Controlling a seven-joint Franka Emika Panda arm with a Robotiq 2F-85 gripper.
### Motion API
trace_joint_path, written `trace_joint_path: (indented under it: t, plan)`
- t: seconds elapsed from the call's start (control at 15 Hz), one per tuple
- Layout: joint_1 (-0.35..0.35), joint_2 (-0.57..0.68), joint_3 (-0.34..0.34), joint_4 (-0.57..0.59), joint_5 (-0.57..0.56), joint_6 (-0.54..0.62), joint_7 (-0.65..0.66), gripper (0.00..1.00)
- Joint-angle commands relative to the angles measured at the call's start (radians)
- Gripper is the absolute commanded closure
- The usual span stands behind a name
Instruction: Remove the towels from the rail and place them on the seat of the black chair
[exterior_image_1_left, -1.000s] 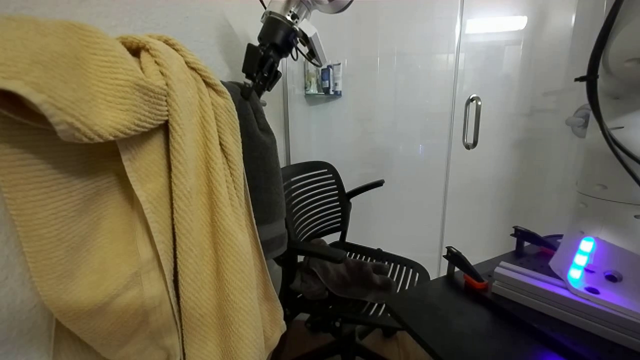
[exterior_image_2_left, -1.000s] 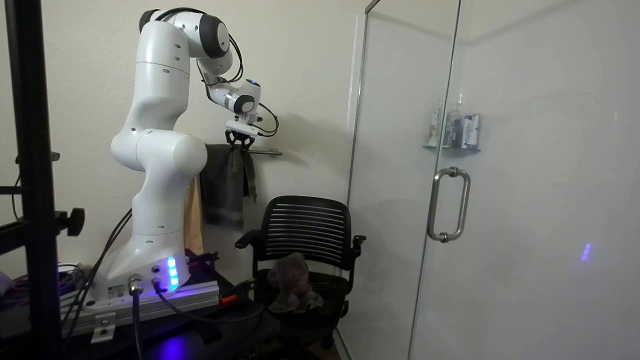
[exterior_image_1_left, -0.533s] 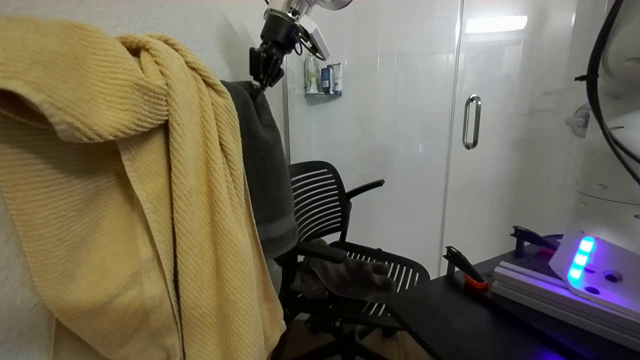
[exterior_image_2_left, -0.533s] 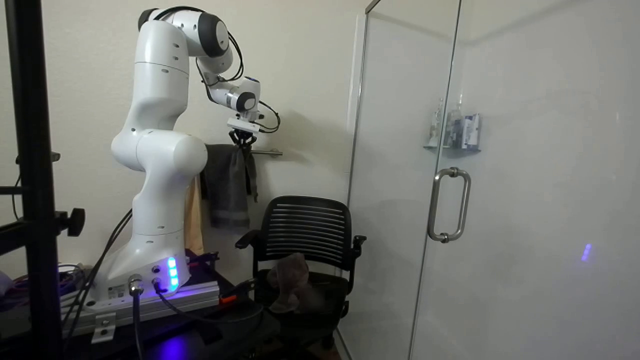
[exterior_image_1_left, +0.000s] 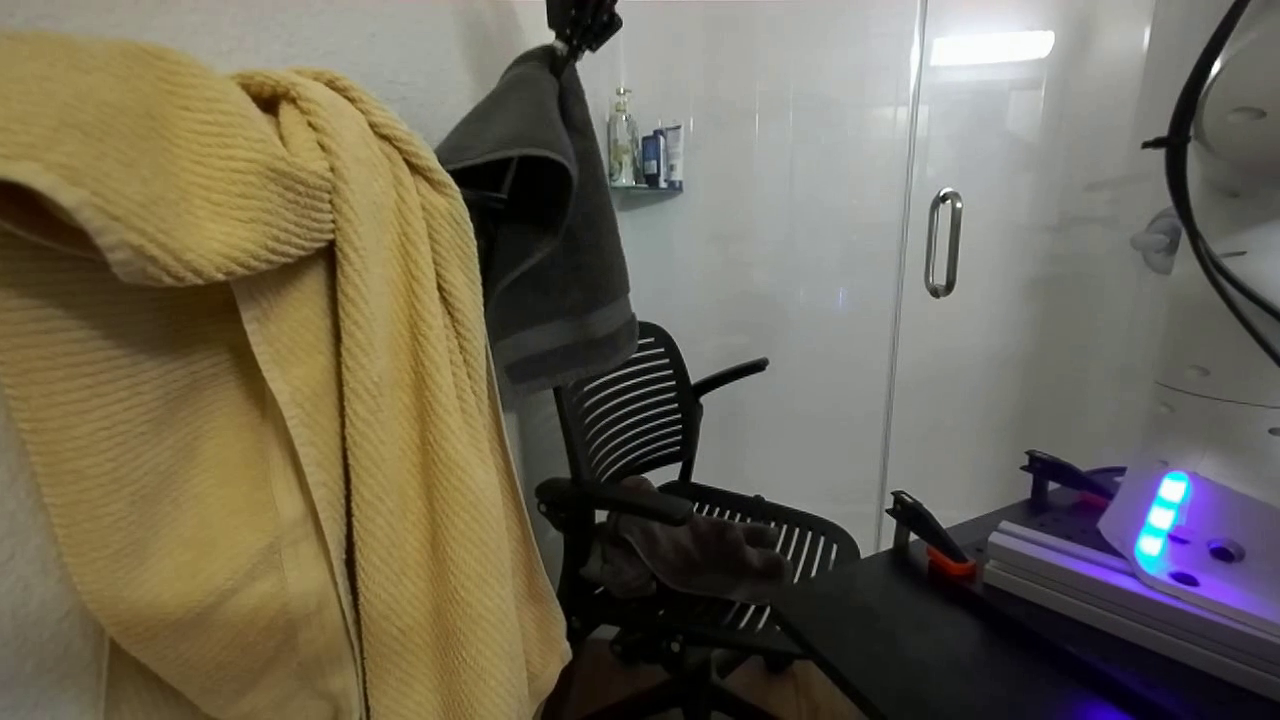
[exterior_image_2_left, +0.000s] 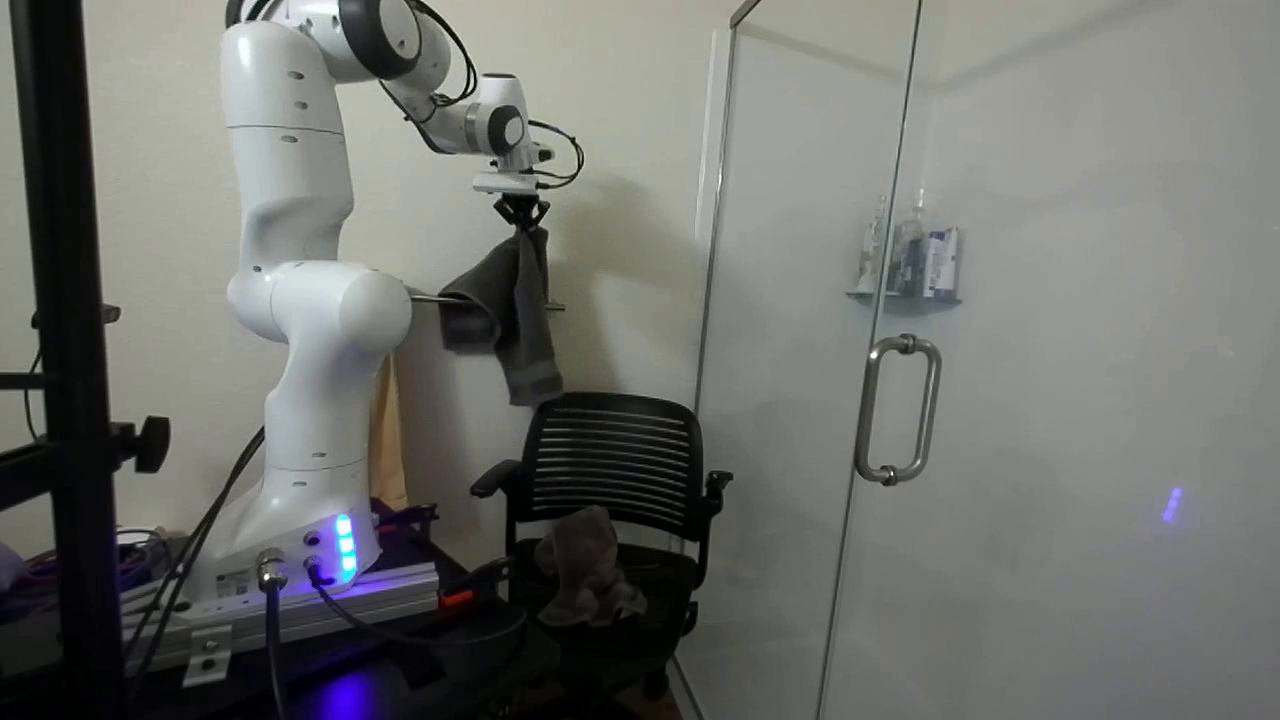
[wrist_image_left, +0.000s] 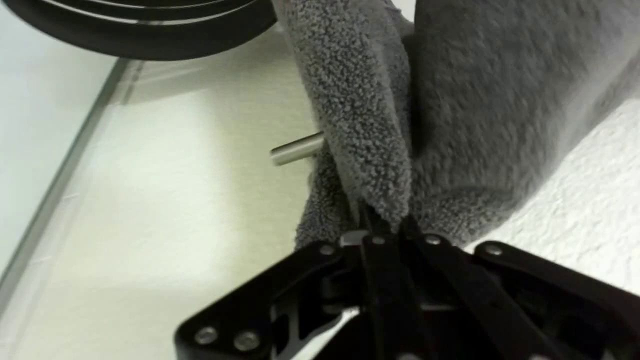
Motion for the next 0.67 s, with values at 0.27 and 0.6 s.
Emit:
trace_joint_path:
  t: [0.27, 0.6]
  plan:
    - [-0.147, -0.223, 0.008, 0.069, -0.285, -0.184, 0.347, 0.98]
    - [-0.152, -0.267, -0.098, 0.023, -0.13, -0.27, 0.351, 0.98]
